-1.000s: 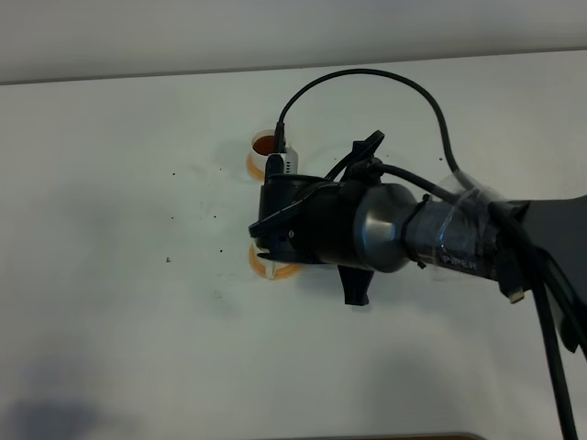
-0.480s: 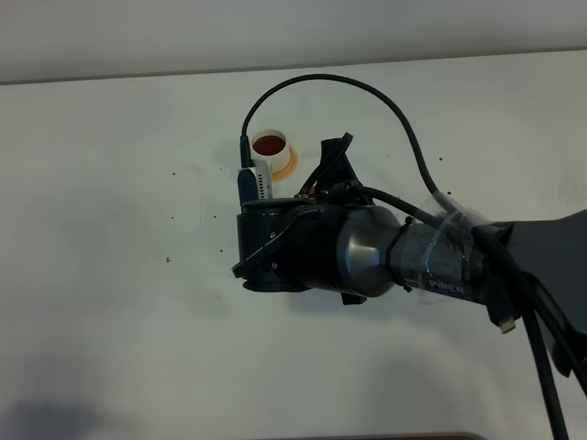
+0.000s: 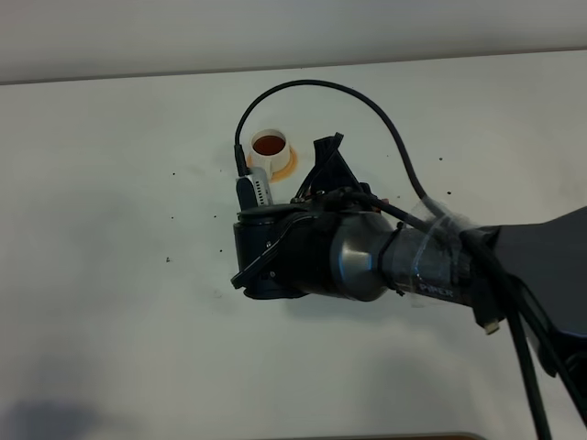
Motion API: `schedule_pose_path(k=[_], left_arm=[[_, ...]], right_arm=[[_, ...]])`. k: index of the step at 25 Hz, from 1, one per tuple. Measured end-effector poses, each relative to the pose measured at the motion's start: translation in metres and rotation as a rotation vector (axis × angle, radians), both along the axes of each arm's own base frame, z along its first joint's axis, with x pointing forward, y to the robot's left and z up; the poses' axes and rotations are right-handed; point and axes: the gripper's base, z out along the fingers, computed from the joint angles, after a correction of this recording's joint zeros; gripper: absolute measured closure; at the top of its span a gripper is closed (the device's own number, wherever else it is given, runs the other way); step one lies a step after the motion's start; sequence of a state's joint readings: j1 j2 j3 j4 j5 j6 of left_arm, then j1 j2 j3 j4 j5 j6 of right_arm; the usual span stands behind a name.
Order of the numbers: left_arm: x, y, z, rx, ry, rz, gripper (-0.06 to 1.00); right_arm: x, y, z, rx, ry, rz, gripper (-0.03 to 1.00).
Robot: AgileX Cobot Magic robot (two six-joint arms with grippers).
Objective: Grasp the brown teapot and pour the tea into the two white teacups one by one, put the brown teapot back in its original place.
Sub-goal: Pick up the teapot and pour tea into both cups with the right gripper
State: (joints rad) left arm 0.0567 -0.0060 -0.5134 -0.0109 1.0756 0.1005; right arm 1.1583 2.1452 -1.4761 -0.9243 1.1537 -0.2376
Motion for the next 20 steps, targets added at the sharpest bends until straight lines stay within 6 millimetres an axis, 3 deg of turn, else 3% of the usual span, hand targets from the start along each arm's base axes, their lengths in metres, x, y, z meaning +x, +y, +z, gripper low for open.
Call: schedule_pose_path(k=[20], left_arm=[[0.0000, 0.0000, 0.0000, 0.000, 0.000, 0.000, 0.70]], right_arm=[[-0.0011, 0.0080, -0.0048, -0.102, -0.068, 0.121, 0.88]])
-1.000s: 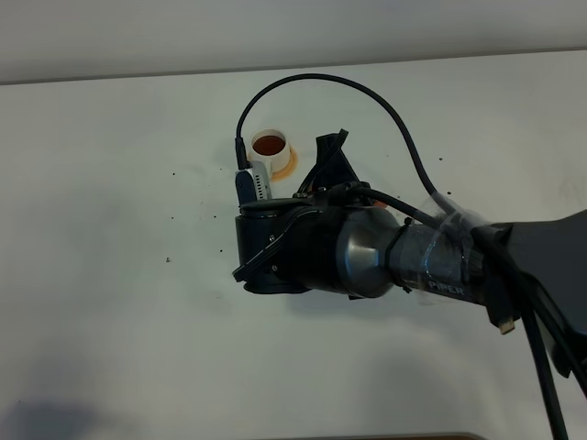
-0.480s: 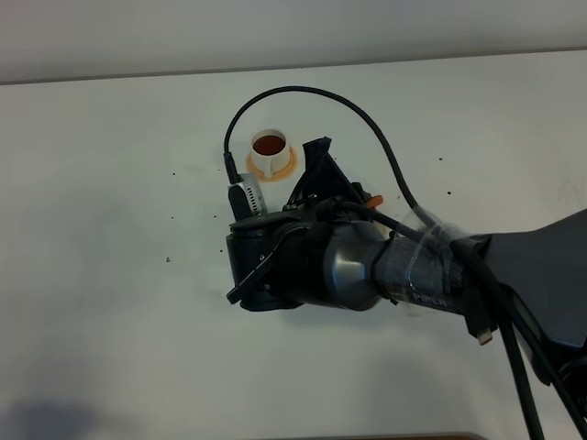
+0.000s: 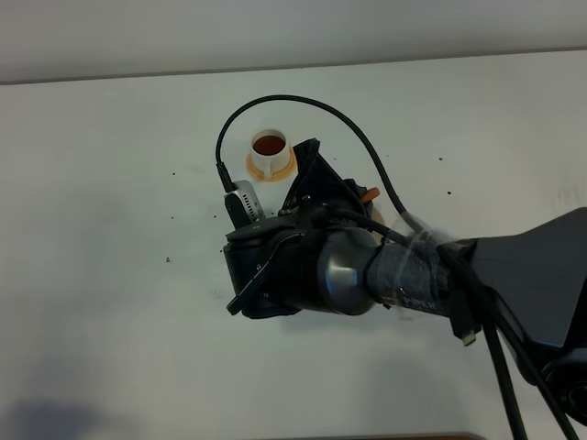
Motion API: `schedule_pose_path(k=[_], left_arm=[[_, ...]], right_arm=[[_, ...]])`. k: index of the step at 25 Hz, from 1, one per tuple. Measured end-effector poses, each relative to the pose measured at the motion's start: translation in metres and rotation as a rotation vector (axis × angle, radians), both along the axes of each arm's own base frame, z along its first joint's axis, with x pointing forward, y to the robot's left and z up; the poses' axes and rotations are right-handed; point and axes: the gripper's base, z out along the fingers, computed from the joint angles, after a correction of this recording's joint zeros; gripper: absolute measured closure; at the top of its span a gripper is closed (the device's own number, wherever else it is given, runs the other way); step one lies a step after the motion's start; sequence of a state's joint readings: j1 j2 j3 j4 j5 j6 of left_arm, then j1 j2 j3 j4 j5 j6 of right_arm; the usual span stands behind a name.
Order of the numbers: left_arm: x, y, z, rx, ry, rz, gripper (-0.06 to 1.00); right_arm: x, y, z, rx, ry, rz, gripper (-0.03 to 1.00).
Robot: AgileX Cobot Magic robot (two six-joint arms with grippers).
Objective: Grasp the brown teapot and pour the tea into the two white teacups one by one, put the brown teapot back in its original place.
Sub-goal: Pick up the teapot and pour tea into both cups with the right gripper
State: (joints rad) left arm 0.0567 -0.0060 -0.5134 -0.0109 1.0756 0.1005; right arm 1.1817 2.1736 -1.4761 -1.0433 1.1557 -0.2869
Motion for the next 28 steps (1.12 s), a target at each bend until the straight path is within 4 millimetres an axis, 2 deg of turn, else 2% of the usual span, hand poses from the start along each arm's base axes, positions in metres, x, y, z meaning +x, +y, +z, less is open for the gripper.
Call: schedule_pose_path(k=[28], left_arm=[[0.0000, 0.0000, 0.0000, 0.001, 0.000, -0.001, 0.70]], right_arm=[[-0.0027, 0.0077, 0.0102, -0.124, -0.105, 0.133, 0.88]])
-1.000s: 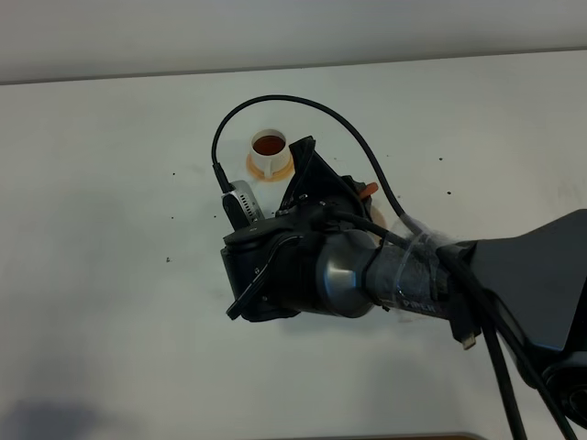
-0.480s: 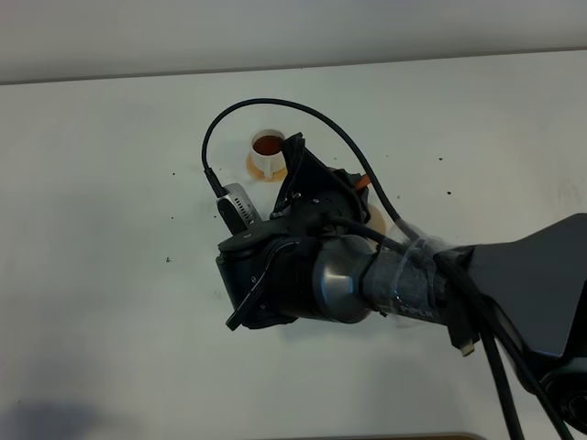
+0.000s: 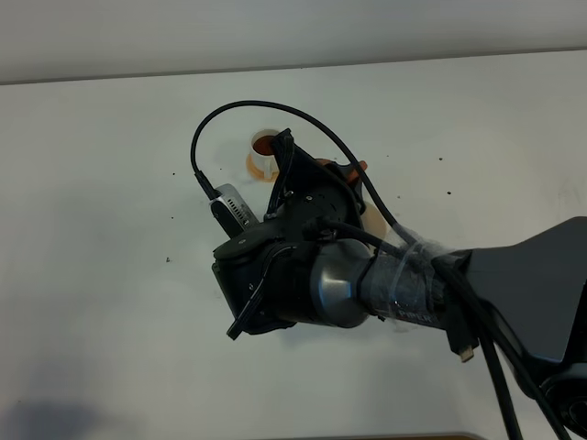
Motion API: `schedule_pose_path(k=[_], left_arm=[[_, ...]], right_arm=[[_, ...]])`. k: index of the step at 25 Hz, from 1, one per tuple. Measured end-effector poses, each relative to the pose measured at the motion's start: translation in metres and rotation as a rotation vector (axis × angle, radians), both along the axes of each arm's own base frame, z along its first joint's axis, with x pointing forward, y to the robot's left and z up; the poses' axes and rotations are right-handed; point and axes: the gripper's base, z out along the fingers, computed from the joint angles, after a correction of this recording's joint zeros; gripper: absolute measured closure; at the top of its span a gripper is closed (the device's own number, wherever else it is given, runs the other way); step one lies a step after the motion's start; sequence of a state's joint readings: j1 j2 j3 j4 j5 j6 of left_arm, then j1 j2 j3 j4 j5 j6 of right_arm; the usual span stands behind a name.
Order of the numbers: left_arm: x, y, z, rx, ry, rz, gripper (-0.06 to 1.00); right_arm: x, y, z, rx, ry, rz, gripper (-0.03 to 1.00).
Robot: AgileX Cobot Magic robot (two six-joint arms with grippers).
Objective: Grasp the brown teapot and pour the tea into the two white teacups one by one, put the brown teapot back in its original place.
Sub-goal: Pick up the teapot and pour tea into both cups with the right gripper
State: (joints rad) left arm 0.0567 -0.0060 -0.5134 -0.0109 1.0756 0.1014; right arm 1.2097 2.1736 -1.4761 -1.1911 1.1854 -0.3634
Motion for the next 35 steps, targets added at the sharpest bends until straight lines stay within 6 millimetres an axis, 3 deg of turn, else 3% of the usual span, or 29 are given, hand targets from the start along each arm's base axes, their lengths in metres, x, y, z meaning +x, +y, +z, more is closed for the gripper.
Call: schedule_pose_path(k=[35], left_arm=[[0.0000, 0.0000, 0.0000, -0.001, 0.000, 0.001, 0.70]], right_arm=[[0.0045, 0.0036, 0.0070, -0.141, -0.060, 0.119, 0.88]])
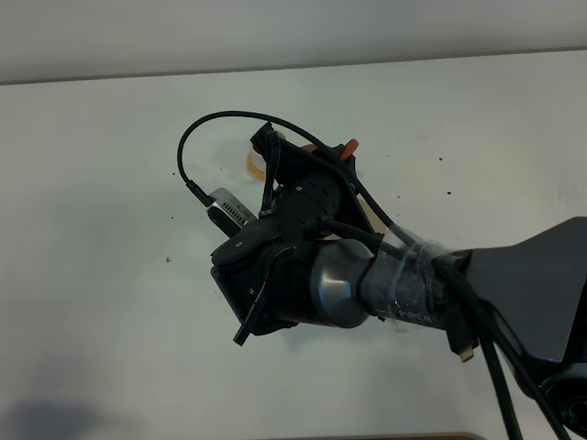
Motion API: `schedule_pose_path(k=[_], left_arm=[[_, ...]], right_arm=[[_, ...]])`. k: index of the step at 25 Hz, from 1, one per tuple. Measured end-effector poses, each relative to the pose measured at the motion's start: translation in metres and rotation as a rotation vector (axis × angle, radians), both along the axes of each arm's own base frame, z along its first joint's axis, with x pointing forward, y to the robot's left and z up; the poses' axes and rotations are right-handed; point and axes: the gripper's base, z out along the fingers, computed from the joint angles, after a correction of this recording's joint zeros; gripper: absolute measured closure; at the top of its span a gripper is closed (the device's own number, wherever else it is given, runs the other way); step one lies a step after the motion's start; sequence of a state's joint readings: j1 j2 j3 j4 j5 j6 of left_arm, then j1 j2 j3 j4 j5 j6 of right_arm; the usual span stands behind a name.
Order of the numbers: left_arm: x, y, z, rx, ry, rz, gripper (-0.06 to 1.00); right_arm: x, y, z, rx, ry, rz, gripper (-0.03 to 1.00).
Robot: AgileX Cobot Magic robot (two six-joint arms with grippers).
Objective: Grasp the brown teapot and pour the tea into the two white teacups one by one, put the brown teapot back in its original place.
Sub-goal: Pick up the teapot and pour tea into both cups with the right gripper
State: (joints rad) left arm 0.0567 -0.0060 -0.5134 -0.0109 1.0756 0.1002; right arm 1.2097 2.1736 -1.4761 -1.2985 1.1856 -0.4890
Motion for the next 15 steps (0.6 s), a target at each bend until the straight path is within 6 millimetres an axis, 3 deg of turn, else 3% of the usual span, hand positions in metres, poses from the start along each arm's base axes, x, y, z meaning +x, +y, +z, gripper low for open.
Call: schedule_pose_path(k=[15], left_arm=[[0.0000, 0.0000, 0.0000, 0.000, 0.000, 0.000, 0.70]], right_arm=[[0.0010, 0.0017, 0.0016, -0.037, -0.013, 0.038, 0.88]])
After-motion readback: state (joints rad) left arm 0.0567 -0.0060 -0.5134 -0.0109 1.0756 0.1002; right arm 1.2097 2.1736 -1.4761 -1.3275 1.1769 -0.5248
